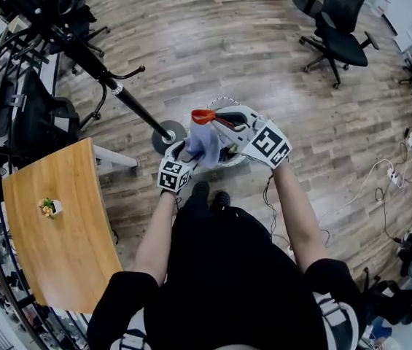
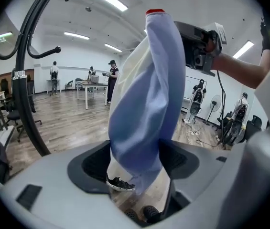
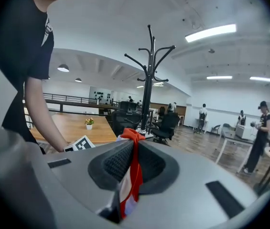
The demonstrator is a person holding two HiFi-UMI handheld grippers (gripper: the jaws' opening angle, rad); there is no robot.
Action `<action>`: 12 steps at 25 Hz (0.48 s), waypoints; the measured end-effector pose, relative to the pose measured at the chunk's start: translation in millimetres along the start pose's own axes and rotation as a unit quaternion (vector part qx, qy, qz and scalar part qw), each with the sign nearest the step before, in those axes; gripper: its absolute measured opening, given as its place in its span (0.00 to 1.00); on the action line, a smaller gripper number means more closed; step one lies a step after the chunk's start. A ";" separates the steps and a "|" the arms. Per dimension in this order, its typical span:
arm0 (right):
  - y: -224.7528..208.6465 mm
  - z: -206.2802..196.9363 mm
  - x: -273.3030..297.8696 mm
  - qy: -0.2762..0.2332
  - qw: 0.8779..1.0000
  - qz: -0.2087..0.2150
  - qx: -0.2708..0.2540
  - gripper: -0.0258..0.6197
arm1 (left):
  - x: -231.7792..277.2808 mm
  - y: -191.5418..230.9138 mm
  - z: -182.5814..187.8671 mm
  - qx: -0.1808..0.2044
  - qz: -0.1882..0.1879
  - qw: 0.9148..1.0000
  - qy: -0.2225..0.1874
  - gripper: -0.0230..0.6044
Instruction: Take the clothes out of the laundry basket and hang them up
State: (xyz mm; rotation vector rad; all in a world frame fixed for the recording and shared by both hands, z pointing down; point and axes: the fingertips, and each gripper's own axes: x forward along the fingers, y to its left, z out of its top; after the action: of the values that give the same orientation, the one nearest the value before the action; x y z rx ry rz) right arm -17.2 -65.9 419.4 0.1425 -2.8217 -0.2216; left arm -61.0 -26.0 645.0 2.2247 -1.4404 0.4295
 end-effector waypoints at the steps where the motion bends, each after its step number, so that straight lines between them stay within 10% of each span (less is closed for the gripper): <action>1: 2.9 6.1 -0.2 -0.006 1.000 0.007 -0.003 0.09 | 2.0 -1.1 5.1 0.004 -0.003 1.000 -0.004 0.55; 10: 21.3 47.2 -4.8 -0.045 0.998 0.047 -0.021 0.09 | 31.7 -25.3 52.6 0.049 -0.036 0.998 -0.031 0.56; 12: 13.1 48.6 -9.1 -0.052 0.998 0.028 -0.021 0.09 | 29.4 -23.8 56.1 0.043 -0.031 0.998 -0.036 0.25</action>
State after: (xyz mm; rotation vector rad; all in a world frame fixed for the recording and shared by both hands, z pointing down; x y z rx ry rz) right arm -24.6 -45.2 373.2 0.0432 -2.9165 -0.2822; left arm -26.5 -70.1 606.9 2.3684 -1.4102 0.4002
